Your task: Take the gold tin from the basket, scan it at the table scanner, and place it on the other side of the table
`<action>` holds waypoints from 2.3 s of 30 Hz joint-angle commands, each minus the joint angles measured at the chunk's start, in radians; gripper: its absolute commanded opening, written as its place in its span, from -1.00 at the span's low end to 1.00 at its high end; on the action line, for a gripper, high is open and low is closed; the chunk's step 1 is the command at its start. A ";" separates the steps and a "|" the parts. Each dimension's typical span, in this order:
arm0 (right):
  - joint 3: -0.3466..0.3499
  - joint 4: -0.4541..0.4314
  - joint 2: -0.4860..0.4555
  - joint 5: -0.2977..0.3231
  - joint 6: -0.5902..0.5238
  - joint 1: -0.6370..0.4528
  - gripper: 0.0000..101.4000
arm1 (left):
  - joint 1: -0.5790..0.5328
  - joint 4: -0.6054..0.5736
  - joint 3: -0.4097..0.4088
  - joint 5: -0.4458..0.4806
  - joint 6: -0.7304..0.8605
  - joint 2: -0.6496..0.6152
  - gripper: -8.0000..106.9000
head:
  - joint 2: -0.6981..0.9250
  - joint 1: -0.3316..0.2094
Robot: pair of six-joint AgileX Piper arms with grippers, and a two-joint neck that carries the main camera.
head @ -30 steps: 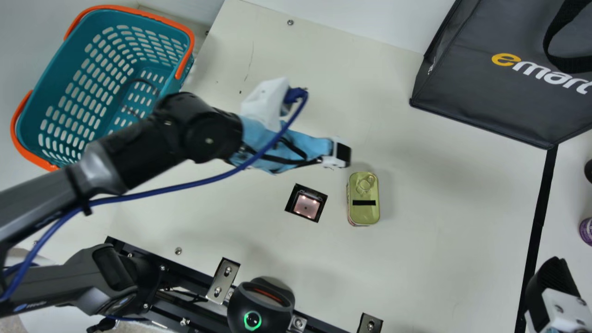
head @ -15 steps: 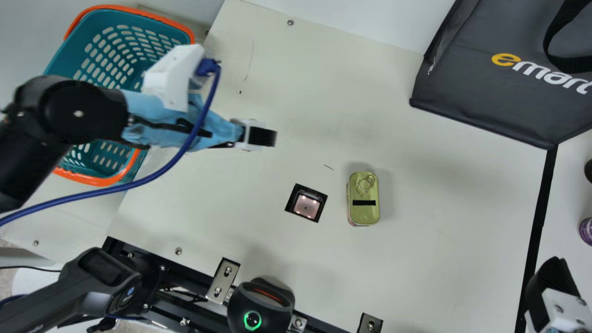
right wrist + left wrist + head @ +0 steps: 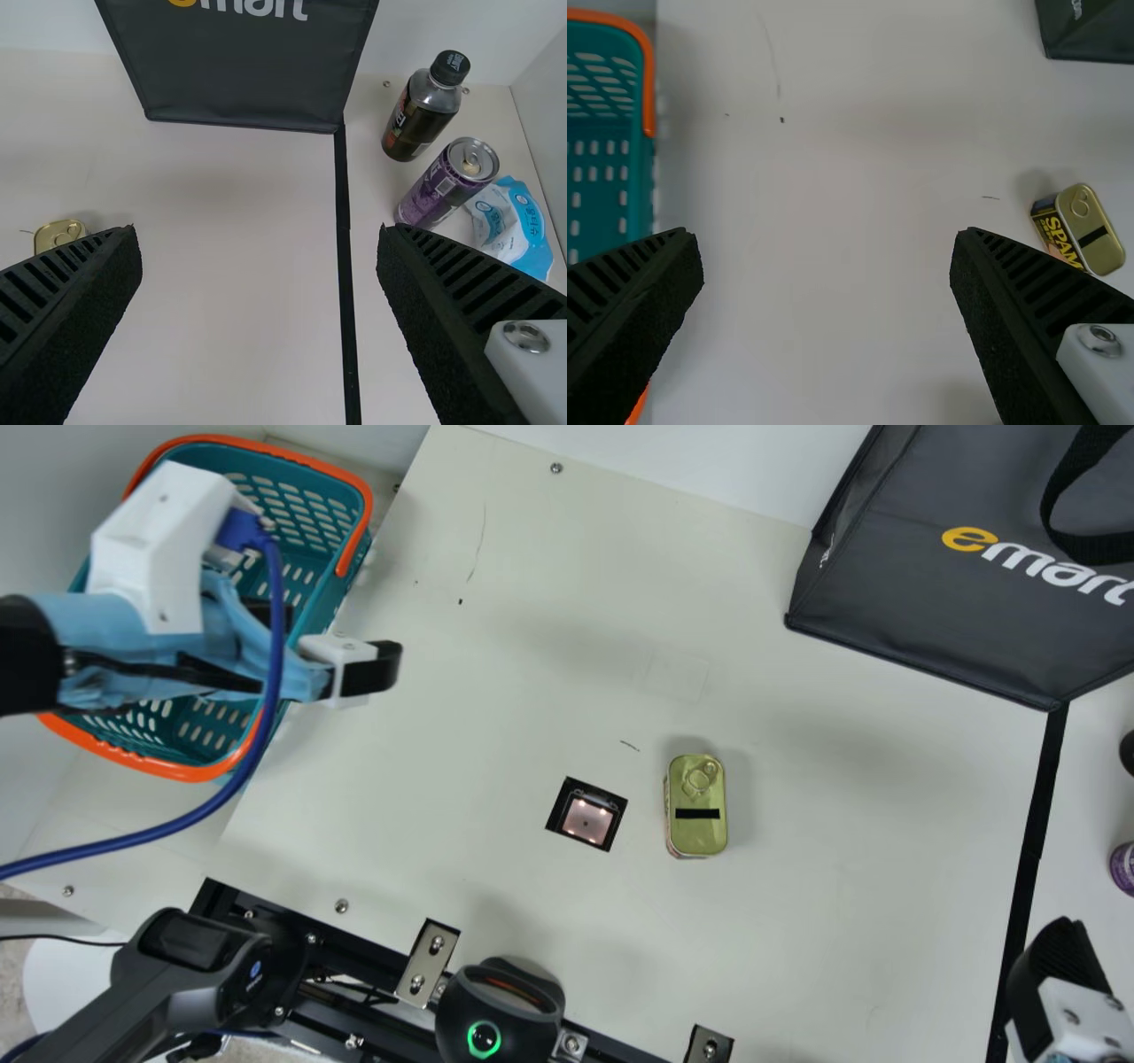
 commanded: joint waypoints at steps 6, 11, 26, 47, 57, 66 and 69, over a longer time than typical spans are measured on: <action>0.000 0.000 0.000 0.000 0.000 0.000 0.87 | 0.000 0.000 0.000 0.003 0.000 0.000 0.71 | -0.043 -0.029; 0.000 0.000 0.000 0.000 0.000 0.000 0.87 | 0.000 -0.002 0.000 0.004 0.000 0.000 0.71 | -0.159 -0.029; -0.004 0.006 0.010 0.003 -0.006 0.011 0.87 | 0.000 -0.002 0.000 0.002 0.000 0.000 0.71 | -0.345 -0.029; 0.011 0.223 0.263 0.004 -0.195 0.205 0.87 | 0.000 -0.002 0.000 0.002 0.000 0.000 0.71 | -0.345 -0.029; 0.002 0.194 0.392 0.000 -0.164 0.281 0.87 | 0.000 -0.002 0.000 0.002 0.000 0.000 0.71 | -0.345 -0.029; 0.016 0.138 0.488 -0.049 -0.070 0.425 0.87 | 0.000 -0.002 0.000 0.002 0.000 0.000 0.71 | -0.345 -0.029; 0.024 0.124 0.515 -0.065 -0.041 0.472 0.87 | 0.000 -0.002 0.000 0.002 0.000 0.000 0.71 | -0.345 -0.029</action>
